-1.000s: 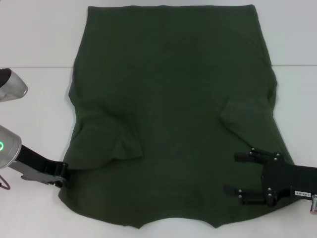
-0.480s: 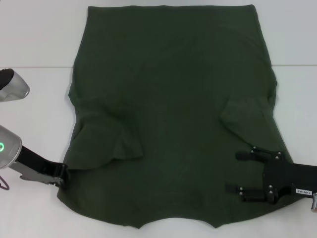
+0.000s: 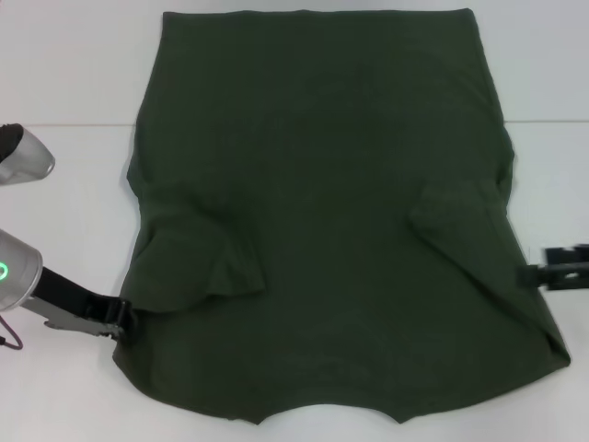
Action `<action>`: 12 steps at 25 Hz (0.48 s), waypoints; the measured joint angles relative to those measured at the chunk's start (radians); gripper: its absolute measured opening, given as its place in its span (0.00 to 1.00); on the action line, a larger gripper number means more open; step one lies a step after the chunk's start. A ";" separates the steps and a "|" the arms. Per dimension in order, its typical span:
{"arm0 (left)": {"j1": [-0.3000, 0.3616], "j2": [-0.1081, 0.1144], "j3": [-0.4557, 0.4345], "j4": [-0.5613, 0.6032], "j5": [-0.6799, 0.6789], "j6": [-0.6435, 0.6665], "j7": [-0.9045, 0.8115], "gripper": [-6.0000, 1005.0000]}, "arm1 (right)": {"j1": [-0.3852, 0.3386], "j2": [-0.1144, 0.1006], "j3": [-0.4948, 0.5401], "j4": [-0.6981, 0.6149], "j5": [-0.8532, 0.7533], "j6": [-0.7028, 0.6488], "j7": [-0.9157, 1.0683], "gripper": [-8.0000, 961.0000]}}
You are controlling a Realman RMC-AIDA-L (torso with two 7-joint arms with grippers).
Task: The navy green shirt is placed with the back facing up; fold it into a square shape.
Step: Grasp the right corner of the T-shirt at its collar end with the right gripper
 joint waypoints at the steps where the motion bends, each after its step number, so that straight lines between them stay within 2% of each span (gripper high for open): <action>1: 0.001 0.003 -0.001 0.001 -0.007 0.002 0.001 0.04 | 0.015 -0.020 0.004 -0.022 -0.040 -0.029 0.100 0.98; 4: 0.002 0.007 -0.002 0.001 -0.020 0.004 0.008 0.04 | 0.069 -0.072 0.037 -0.038 -0.149 -0.095 0.305 0.98; 6: 0.002 0.007 -0.001 0.000 -0.022 0.004 0.015 0.04 | 0.109 -0.086 0.065 -0.045 -0.236 -0.137 0.358 0.98; 8: 0.001 0.008 -0.002 -0.001 -0.023 0.004 0.022 0.04 | 0.150 -0.083 0.080 -0.056 -0.350 -0.163 0.377 0.98; 12: 0.000 0.009 -0.001 0.003 -0.024 0.005 0.025 0.04 | 0.209 -0.061 0.068 -0.034 -0.529 -0.159 0.387 0.98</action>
